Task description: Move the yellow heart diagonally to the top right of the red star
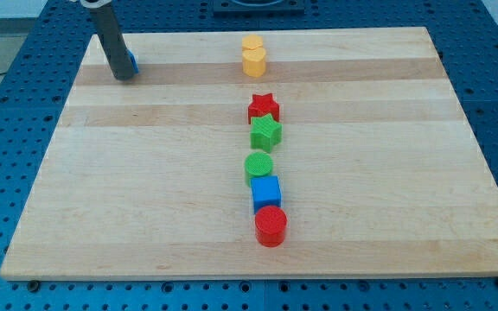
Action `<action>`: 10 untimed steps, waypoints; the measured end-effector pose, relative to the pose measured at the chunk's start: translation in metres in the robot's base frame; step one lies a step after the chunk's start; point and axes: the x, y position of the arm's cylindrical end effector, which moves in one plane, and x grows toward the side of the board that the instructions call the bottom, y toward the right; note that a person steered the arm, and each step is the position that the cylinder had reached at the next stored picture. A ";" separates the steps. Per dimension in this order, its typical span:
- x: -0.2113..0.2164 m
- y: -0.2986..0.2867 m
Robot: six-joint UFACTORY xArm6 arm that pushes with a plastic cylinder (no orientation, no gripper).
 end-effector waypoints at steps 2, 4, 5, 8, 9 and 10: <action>0.024 0.054; 0.020 0.114; 0.001 0.132; -0.037 0.140; -0.024 0.206; 0.012 0.287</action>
